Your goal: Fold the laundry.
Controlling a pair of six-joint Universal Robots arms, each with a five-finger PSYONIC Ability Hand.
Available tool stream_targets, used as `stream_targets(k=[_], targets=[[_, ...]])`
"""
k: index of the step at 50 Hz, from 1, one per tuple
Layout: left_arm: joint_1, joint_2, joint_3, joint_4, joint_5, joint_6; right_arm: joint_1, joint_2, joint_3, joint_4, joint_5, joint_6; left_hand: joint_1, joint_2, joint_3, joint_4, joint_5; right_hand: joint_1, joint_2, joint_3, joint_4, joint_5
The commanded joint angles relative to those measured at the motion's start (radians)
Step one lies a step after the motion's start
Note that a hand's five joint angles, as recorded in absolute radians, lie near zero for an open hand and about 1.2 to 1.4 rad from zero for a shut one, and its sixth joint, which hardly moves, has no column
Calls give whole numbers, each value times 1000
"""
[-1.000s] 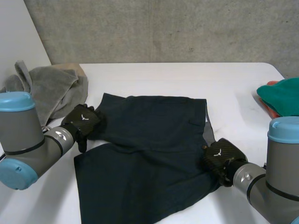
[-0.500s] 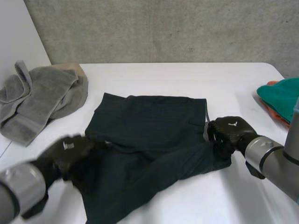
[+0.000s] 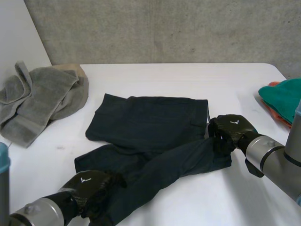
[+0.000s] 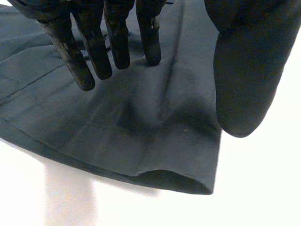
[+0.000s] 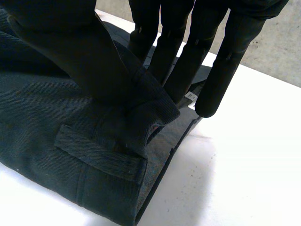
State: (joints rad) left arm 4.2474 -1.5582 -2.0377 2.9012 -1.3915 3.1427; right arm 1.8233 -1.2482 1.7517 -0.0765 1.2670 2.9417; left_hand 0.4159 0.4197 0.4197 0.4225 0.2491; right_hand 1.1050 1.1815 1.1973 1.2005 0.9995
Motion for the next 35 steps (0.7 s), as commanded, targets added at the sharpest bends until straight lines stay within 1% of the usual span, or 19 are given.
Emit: stream_targets(k=[1, 2, 5, 6, 10, 13, 14, 15, 17, 18, 21, 22, 24, 25, 26, 29, 30, 33, 35], targets=[[-44, -132, 14, 110, -138, 13, -4, 0, -1, -2, 0, -1, 135, 131, 131, 128, 127, 291, 215, 199, 196, 222], [-56, -164, 26, 113, -170, 13, -4, 0, -1, -2, 2, -3, 286, 283, 283, 280, 279, 291, 215, 199, 196, 222], [-92, -186, 42, 122, -205, 14, -2, 0, 2, -3, 2, -4, 739, 735, 735, 732, 731, 291, 215, 199, 196, 222], [-115, -186, 54, 127, -225, 16, -2, 0, 2, -3, 0, -4, 978, 974, 974, 971, 970, 291, 215, 199, 196, 222], [-144, -166, 109, 128, -248, 29, 10, -11, 0, -3, -3, -39, 980, 977, 977, 974, 973, 291, 215, 199, 196, 222], [-142, -109, 155, 133, -247, 85, 14, -28, -3, 3, -2, -110, 980, 977, 977, 974, 973, 291, 215, 199, 196, 222], [-139, -100, 166, 136, -245, 103, 16, -43, -8, 6, 6, -165, 980, 977, 977, 974, 973, 291, 215, 199, 196, 222], [-135, -89, 195, 154, -245, 159, 16, -46, -8, 6, 8, -182, 980, 977, 977, 974, 973, 291, 215, 199, 196, 222], [-126, -97, 230, 187, -245, 226, 16, -50, -30, 3, 17, -241, 980, 977, 977, 974, 973, 291, 215, 199, 196, 222], [-103, -114, 269, 229, -245, 302, 17, -50, -41, 3, 20, -259, 980, 977, 977, 974, 973, 291, 215, 199, 196, 222], [-54, -158, 330, 305, -241, 426, 25, -39, -98, 1, 31, -280, 980, 977, 977, 974, 973, 291, 215, 199, 196, 222], [-19, -202, 371, 352, -239, 509, 27, -31, -116, 1, 38, -279, 980, 977, 977, 974, 973, 291, 215, 199, 196, 222], [8, -265, 419, 395, -238, 583, 33, -5, -159, -2, 58, -279, 980, 977, 977, 974, 973, 291, 215, 199, 196, 222], [15, -304, 448, 417, -236, 615, 40, 42, -208, -2, 80, -279, 980, 977, 977, 974, 973, 291, 215, 199, 196, 222], [32, -381, 517, 444, -233, 667, 45, 70, -236, -2, 92, -277, 980, 977, 977, 974, 973, 291, 215, 199, 196, 222], [45, -494, 637, 475, -221, 698, 80, 169, -363, -2, 146, -280, 980, 977, 977, 974, 973, 291, 215, 199, 196, 222], [51, -570, 721, 484, -204, 704, 91, 193, -394, -3, 156, -282, 980, 977, 977, 974, 973, 291, 215, 199, 196, 222], [65, -683, 853, 493, -170, 704, 111, 289, -512, -20, 196, -280, 980, 977, 977, 974, 973, 291, 215, 199, 196, 222], [81, -782, 980, 498, -132, 703, 120, 343, -567, -45, 207, -279, 980, 977, 977, 974, 973, 291, 215, 199, 196, 222]])
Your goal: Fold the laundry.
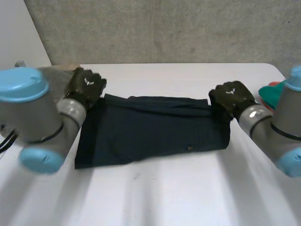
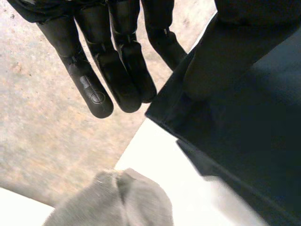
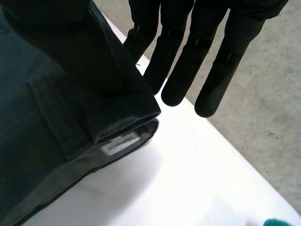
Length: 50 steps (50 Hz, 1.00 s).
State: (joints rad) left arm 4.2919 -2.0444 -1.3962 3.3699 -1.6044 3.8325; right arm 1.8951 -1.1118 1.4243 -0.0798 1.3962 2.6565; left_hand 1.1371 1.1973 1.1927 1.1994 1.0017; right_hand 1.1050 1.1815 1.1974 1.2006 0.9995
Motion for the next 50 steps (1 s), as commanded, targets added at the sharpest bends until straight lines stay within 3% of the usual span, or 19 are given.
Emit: stream_targets(k=[1, 11, 12, 13, 14, 15, 16, 19, 23, 29, 33, 39, 43, 44, 50], targets=[[43, -331, 388, 32, 98, 9, 50, 231, -264, -60, 79, 8, 259, 199, 204, 197, 220, 291, 215, 199, 196, 222], [52, -637, 752, 212, 133, 6, 67, 513, -475, -420, 89, 7, 259, 199, 204, 197, 220, 291, 215, 199, 196, 222], [52, -645, 756, 236, 135, 4, 67, 533, -490, -426, 89, 7, 59, -1, 3, -3, 20, 109, 33, 17, 14, 40], [52, -651, 757, 249, 141, -1, 67, 555, -513, -423, 89, 7, -219, -279, -275, -281, -258, -488, -565, -581, -584, -558], [49, -652, 740, 273, 147, -14, 67, 560, -519, -419, 90, 7, -963, -1023, -1018, -1025, -1002, -829, -905, -921, -924, -898], [43, -651, 728, 284, 150, -25, 67, 561, -519, -414, 89, 7, -953, -1014, -1009, -1016, -992, -930, -1007, -1023, -1026, -1000], [37, -651, 717, 289, 153, -33, 70, 561, -519, -411, 89, 7, -857, -917, -913, -919, -896, -930, -1007, -1023, -1026, -1000], [20, -617, 616, 301, 161, -83, 67, 531, -489, -367, 90, 16, -963, -1023, -1018, -1025, -1002, -930, -1007, -1023, -1026, -1000], [0, -496, 488, 304, 150, -122, 59, 361, -357, -228, 77, 28, -963, -1023, -1018, -1025, -1002, -930, -1007, -1023, -1026, -1000], [0, -295, 240, 304, 150, -186, 35, 236, -231, -25, 18, 111, -963, -1023, -1018, -1025, -1002, -877, -953, -969, -972, -946], [2, -203, 122, 302, 150, -240, 22, 227, -194, 57, -35, 157, -963, -1023, -1018, -1025, -1002, -797, -874, -890, -893, -866], [-6, -137, 13, 299, 152, -289, 19, 305, -202, 52, -37, 157, -963, -1023, -1018, -1025, -1002, -639, -715, -731, -734, -708], [-7, -122, -24, 299, 153, -289, 19, 352, -222, 23, -31, 152, -963, -1023, -1018, -1025, -1002, -161, -238, -254, -257, -230], [-6, -120, -27, 299, 152, -289, 19, 357, -225, 9, -17, 142, -963, -1023, -1018, -1025, -1002, 287, 210, 194, 191, 218], [-1, -82, -53, 298, 150, -291, -11, 281, -136, -78, 136, 76, -963, -1023, -1018, -1025, -1002, 291, 215, 199, 196, 222]])
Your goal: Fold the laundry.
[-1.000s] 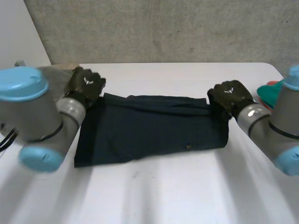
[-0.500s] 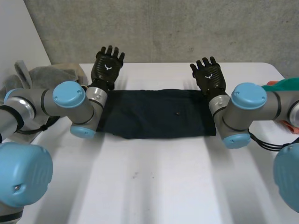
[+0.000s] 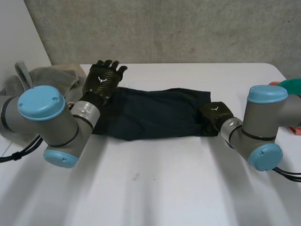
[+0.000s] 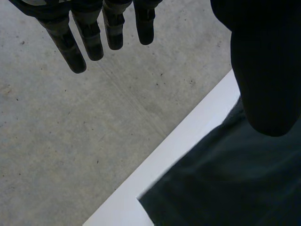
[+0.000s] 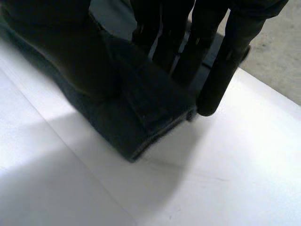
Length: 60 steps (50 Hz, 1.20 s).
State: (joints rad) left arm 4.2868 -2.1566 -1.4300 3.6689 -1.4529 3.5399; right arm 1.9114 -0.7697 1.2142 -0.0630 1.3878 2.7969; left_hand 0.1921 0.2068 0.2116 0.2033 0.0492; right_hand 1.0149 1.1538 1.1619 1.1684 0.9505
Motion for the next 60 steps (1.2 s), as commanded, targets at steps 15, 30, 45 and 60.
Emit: stream_targets(k=[15, 30, 45, 60], targets=[[11, 175, -107, -7, -3, -13, -85, -299, 216, -190, 116, -682, -18, -32, -37, -29, -49, 381, 242, 234, 228, 271], [-2, 218, -141, -12, -6, -87, 275, -177, 320, -348, -325, -787, -18, -32, -37, -29, -49, -428, -567, -575, -581, -538], [-120, 121, 146, -173, -37, -113, 62, -496, 306, -296, -245, 371, -18, -32, -37, -29, -49, -840, -979, -987, -994, -951], [-269, -339, 582, -599, -211, -286, 5, -106, -76, 175, -147, 112, -8, -23, -27, -19, -40, -840, -979, -987, -994, -951]])
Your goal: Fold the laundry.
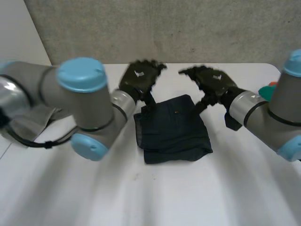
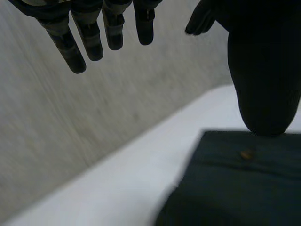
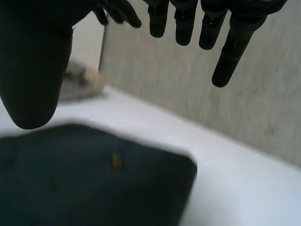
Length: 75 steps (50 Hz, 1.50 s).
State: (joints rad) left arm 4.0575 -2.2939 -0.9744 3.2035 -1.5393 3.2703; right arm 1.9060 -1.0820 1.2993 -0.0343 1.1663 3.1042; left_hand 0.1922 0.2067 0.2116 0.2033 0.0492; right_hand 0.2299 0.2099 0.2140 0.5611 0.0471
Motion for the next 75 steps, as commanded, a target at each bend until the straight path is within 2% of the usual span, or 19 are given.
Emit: stream_targets(k=[1, 8, 13, 18, 24, 25, 29, 30, 32, 33, 34, 37, 40, 53, 57, 64, 66, 68, 75], targets=[[-40, -217, 131, -145, -133, -17, 10, 223, -170, 146, 78, -205, -11, -25, -30, -22, -43, -55, -35, -40, -387, -47], [-28, -285, 140, -220, -143, 6, 10, 350, -232, 159, 90, -240, -8, -23, -27, -19, -40, -55, -35, -40, -387, -47], [-25, -263, 135, -271, -145, 63, 10, 326, -229, 159, 145, -298, -8, -23, -27, -19, -40, -55, -35, -40, -387, -47], [-14, -112, 118, -258, -133, 68, 10, 125, -135, 113, 239, -390, -14, -28, -33, -25, -45, -55, -35, -40, -387, -47], [14, 57, 88, -139, -61, 69, 16, -25, 70, -64, 259, -409, -17, -31, -36, -28, -48, -55, -35, -40, -387, -47], [17, 100, 71, -101, 15, 68, 28, -50, 142, -108, 257, -409, -14, -28, -33, -25, -46, -55, -35, -40, -387, -47], [20, 151, 63, -88, 174, 59, 76, -108, 270, -174, 250, -407, 45, 30, 25, 33, 13, -55, -35, -40, -387, -47], [24, 158, 65, -94, 262, 42, 115, -127, 344, -218, 250, -410, 56, 42, 37, 45, 25, -55, -35, -40, -387, -47], [34, 169, 63, -106, 353, 16, 142, -122, 417, -277, 246, -407, 54, 39, 34, 43, 22, -55, -35, -40, -387, -47], [50, 174, 63, -132, 437, -21, 148, -119, 434, -291, 246, -406, 54, 39, 34, 43, 22, -55, -35, -40, -387, -47], [60, 177, 65, -151, 482, -46, 151, -116, 452, -311, 245, -406, 54, 39, 34, 43, 22, -55, -35, -40, -387, -47], [95, 194, 66, -201, 591, -118, 159, -58, 503, -406, 236, -406, 45, 30, 25, 34, 13, -55, -35, -40, -387, -47], [107, 195, 62, -212, 639, -150, 162, 12, 499, -459, 230, -406, 33, 19, 14, 22, 2, -55, -35, -40, -387, -47], [106, 188, 31, -151, 579, -156, 162, 197, 301, -541, 230, -429, 21, 7, 2, 10, -10, -55, -35, -40, -387, -47], [106, 189, 26, -140, 570, -155, 160, 238, 238, -541, 223, -424, 21, 7, 2, 10, -10, 189, 209, 205, -142, 197], [109, 192, 14, -136, 568, -155, 163, 286, 150, -542, 214, -421, 21, 7, 2, 10, -10, 398, 418, 414, 66, 406], [109, 192, 13, -134, 568, -155, 162, 303, 112, -541, 213, -421, 21, 7, 2, 10, -10, 697, 717, 712, 365, 705], [110, 192, 13, -134, 567, -155, 162, 306, 94, -541, 211, -418, 21, 7, 2, 10, -10, 1124, 1144, 1140, 793, 1132], [113, 205, 13, -134, 567, -155, 145, 205, 44, -558, 210, -336, 24, 10, 5, 13, -7, 1166, 1186, 1182, 835, 1175]])
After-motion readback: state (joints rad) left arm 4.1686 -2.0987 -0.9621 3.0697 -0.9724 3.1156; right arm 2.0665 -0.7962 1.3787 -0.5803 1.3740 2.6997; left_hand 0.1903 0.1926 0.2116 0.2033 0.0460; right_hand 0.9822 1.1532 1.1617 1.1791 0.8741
